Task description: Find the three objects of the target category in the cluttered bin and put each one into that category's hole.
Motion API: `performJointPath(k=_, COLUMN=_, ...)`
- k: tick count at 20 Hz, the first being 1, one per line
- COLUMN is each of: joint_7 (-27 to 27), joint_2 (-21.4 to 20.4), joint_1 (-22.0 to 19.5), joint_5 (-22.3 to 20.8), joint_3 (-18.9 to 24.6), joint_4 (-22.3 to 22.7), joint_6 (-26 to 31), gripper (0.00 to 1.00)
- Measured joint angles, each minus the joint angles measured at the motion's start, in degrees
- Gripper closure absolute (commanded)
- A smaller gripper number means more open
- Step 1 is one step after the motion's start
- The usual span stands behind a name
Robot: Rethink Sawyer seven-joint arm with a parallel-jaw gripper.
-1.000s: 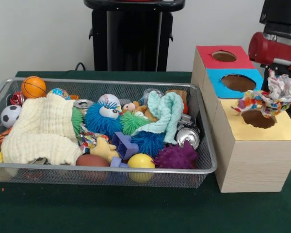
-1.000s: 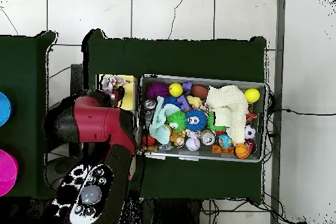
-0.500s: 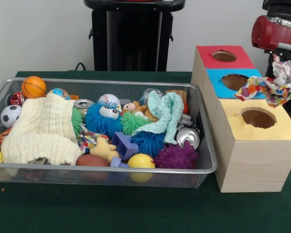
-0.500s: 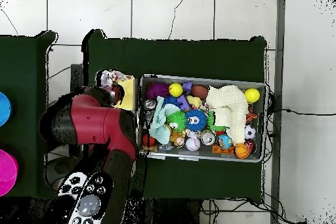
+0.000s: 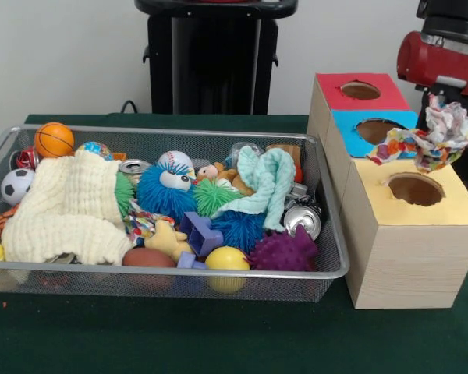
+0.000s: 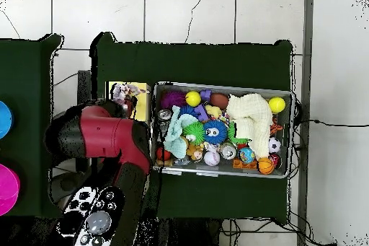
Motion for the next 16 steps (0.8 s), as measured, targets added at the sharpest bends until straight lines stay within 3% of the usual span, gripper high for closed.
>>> performJointPath(k=6, joint_7=0.0, joint_2=1.4, joint_1=0.0, joint_5=0.0, joint_3=0.0, joint_4=0.1, joint_6=3.5, gripper=1.0)
performJointPath(k=16, joint_7=0.0, joint_2=2.1, joint_1=-0.3, joint_5=0.0, joint_3=1.0, joint_4=0.6, joint_6=3.5, gripper=1.0)
